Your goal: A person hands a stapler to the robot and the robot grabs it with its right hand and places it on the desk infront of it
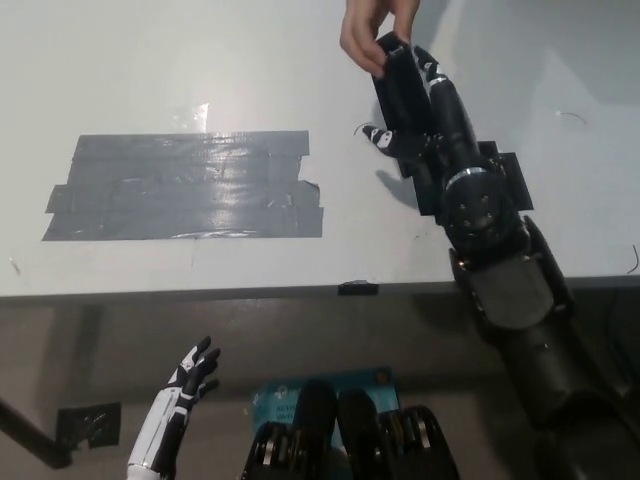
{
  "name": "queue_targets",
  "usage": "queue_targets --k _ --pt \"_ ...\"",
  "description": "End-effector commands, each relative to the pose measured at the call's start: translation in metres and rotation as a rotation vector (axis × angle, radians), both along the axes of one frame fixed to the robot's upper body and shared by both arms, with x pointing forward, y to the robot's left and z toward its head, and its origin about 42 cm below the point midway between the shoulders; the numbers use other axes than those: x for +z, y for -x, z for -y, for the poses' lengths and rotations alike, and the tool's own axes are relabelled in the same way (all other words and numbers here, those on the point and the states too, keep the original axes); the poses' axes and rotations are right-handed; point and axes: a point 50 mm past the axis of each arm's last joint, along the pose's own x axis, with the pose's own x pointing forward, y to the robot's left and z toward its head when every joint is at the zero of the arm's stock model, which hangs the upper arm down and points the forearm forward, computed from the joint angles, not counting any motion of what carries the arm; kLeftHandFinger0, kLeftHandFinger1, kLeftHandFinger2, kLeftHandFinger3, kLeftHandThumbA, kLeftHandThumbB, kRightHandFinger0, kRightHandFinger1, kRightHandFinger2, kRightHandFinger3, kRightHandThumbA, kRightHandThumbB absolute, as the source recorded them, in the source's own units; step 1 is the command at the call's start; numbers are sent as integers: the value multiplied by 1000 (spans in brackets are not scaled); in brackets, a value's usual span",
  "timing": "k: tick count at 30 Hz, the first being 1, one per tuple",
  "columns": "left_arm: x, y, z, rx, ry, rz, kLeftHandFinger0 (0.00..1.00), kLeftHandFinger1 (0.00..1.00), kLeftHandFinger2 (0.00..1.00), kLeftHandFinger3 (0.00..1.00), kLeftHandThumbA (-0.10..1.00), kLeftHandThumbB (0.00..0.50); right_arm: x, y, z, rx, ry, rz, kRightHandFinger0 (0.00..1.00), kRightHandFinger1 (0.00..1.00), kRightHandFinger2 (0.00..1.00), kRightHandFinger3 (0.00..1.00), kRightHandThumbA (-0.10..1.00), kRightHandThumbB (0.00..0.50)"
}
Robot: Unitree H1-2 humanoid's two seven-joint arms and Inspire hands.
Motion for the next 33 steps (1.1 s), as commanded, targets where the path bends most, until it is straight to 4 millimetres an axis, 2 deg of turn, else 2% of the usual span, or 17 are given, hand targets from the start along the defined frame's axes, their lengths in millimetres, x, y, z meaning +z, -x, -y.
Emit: queue_targets --k 1,2,3,4,8,9,10,12,17,18,21,25,28,33 --pt "9 4 1 -13 -7 41 961 1000 1000 1000 1000 480 20 -13 -11 -104 151 80 0 7 348 275 -100 269" --pt "9 4 1 -13 -7 43 960 1000 1000 1000 1000 475 16 -13 -11 -105 164 68 0 66 469 351 -100 269" --pt "10 2 1 -14 -2 46 959 1000 1000 1000 998 473 10 -14 -9 -102 193 50 0 151 633 490 -100 270" --pt "12 0 1 -16 -3 49 958 1000 1000 1000 998 469 7 -15 -8 -96 194 49 0 209 706 566 -100 273" --pt "11 0 6 -23 4 49 936 1000 1000 1000 1000 475 2 -11 2 -88 175 58 0 358 825 635 -100 249" --pt "11 0 5 -25 4 46 939 1000 1000 1000 1000 475 3 -9 3 -87 164 61 0 369 843 674 -100 218" --pt "11 0 5 -26 4 45 938 1000 1000 1000 1000 474 5 -7 4 -87 160 66 0 367 834 682 -100 217" --pt "9 1 6 -29 5 37 933 1000 1000 1000 999 472 6 -3 6 -88 162 82 0 391 825 796 -100 189" --pt "6 1 9 -36 14 26 943 1000 1000 1000 988 468 21 9 3 -49 148 143 0 384 810 824 -100 171" --pt "4 5 9 -36 13 21 942 1000 1000 1000 986 465 22 13 1 -36 149 135 0 393 816 856 -100 158" --pt "3 4 8 -38 10 22 934 1000 1000 1000 989 478 35 27 -13 66 156 122 12 437 824 888 -100 166" --pt "5 1 9 -37 -18 33 906 1000 1000 1000 1000 495 44 48 -36 217 189 95 0 422 838 876 -100 160" --pt "8 -2 9 -34 -12 41 901 998 998 1000 1000 481 44 53 -40 268 228 97 0 425 850 906 -100 161" --pt "12 -4 6 -31 -7 48 868 957 958 1000 997 474 25 51 -35 306 308 47 7 459 853 885 -100 163"
